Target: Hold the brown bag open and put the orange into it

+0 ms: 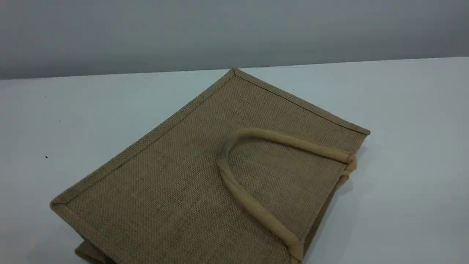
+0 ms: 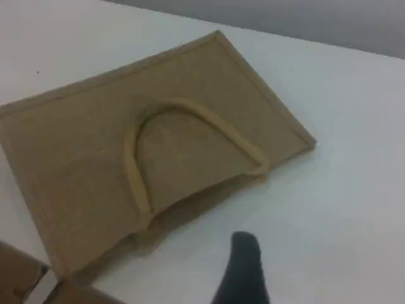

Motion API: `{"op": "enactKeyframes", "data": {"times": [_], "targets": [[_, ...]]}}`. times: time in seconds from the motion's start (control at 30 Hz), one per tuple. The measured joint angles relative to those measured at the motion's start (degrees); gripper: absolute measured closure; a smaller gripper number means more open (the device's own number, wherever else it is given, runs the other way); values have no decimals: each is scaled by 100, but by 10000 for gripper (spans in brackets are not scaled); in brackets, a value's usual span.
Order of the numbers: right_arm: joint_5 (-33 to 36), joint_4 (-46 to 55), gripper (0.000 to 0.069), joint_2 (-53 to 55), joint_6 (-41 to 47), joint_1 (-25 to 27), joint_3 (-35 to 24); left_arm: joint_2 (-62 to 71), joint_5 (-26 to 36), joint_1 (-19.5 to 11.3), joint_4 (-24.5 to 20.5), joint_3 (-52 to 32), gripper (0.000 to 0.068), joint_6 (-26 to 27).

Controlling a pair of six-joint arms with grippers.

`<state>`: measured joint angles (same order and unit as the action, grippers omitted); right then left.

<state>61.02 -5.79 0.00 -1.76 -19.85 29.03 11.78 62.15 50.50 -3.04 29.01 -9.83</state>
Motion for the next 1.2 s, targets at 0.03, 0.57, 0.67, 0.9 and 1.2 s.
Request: {"op": "enactKeyframes", "data": {"times": [0.03, 0.57, 0.67, 0.9, 1.2], "targets": [[0, 0, 178, 0, 0, 0, 0, 0, 0, -5, -8, 0, 160, 0], [0, -15, 189, 0, 6, 2253, 0, 0, 0, -5, -2, 4, 160, 11], [0, -15, 189, 0, 6, 2226, 0, 0, 0, -5, -2, 4, 160, 11], [0, -38, 189, 0, 0, 2045, 0, 6, -5, -582, 6, 4, 160, 11], [-5, -38, 189, 0, 0, 2045, 0, 7, -10, -2877, 6, 4, 160, 11]]}}
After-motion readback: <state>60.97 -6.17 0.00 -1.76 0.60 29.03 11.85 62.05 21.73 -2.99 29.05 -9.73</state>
